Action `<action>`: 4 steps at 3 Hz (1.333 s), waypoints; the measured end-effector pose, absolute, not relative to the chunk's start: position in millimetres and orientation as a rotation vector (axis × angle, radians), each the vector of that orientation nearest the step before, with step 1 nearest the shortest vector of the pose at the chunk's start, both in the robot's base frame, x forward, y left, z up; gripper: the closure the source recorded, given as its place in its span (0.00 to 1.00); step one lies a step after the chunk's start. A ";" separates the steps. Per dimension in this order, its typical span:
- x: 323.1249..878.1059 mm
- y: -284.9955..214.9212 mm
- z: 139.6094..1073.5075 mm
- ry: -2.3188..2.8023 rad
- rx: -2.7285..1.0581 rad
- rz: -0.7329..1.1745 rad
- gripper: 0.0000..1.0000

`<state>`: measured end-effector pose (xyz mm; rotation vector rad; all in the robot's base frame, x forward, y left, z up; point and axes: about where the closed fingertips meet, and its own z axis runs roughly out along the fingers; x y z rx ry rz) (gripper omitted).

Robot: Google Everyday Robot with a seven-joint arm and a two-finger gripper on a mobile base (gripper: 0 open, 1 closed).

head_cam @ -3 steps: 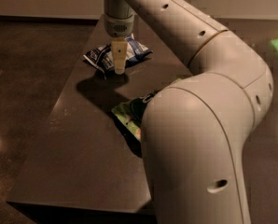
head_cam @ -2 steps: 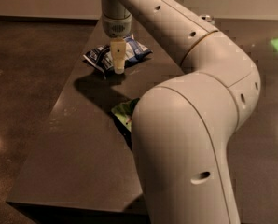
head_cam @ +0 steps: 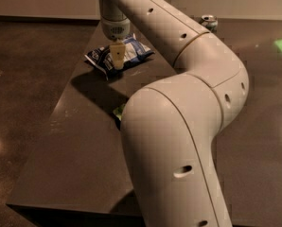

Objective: Pick blue chip bag

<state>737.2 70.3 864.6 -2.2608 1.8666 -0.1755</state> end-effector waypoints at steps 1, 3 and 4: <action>734.2 65.6 870.4 1.844 -2.265 -0.170 0.64; 705.0 45.3 919.8 1.755 -2.203 -0.179 1.00; 680.0 42.5 961.3 1.661 -2.168 -0.181 1.00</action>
Offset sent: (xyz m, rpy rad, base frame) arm -0.0442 -0.0381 0.0583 0.0756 -0.0647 0.0286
